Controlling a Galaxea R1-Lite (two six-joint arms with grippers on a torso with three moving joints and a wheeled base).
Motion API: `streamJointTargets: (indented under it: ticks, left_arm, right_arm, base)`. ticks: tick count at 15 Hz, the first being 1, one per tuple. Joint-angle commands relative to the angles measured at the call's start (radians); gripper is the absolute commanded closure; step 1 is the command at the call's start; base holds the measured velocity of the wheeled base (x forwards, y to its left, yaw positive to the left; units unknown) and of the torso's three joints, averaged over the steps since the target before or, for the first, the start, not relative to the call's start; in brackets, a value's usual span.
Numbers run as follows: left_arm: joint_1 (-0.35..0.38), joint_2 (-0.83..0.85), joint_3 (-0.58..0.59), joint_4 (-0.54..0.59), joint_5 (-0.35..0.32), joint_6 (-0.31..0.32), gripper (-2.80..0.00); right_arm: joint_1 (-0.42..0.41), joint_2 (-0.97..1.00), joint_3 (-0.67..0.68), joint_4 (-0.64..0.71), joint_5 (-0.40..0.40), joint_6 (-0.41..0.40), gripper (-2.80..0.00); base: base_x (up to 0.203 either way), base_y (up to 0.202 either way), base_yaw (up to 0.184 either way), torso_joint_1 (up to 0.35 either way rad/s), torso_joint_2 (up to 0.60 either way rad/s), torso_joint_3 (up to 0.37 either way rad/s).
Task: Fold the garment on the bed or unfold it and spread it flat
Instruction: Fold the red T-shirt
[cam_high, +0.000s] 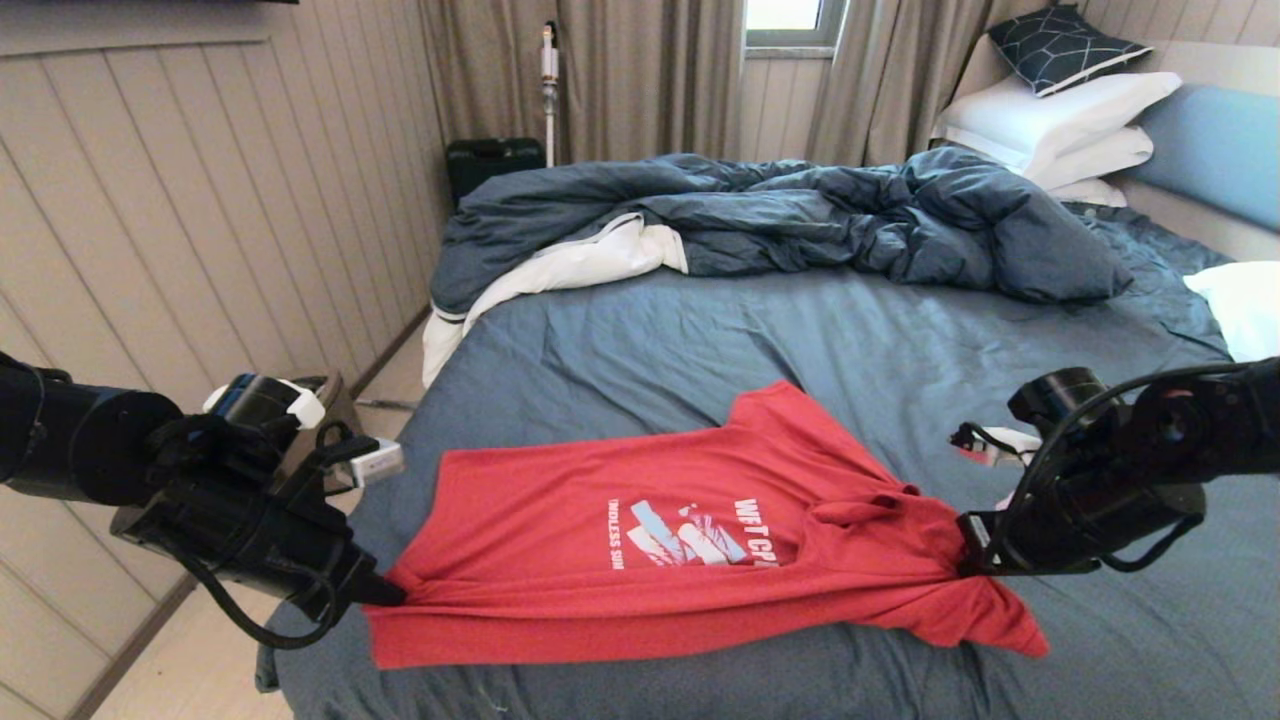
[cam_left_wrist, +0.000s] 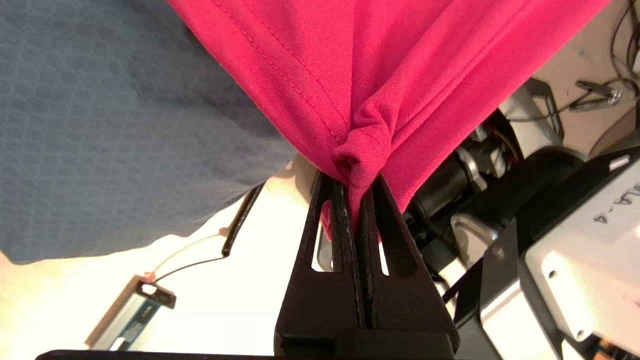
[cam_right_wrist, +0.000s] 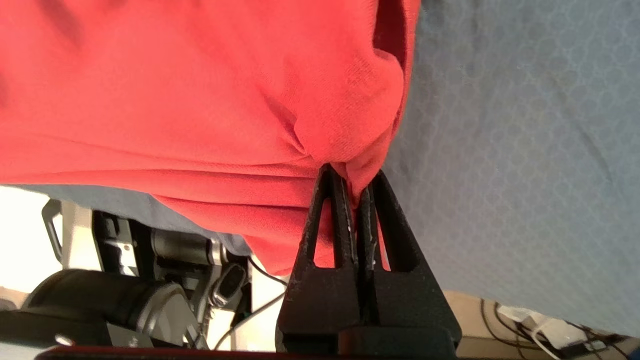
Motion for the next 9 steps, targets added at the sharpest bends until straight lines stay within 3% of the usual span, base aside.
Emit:
streamJointTargets:
  ticks: [1, 9]
  left_arm:
    - [0.011, 0.003, -0.014, 0.029, -0.003, 0.029, 0.0]
    - [0.039, 0.096, -0.023, -0.028, -0.026, 0.035, 0.0]
  right_arm:
    - [-0.004, 0.0, -0.019, 0.043, 0.001, -0.021, 0.0]
    - [0.0, 0.129, -0.094, 0.045, 0.003, -0.018, 0.0]
  base:
    - [0.0, 0.0, 0.0, 0.0, 0.0, 0.0]
    - [0.0, 0.0, 0.0, 0.0, 0.0, 0.0]
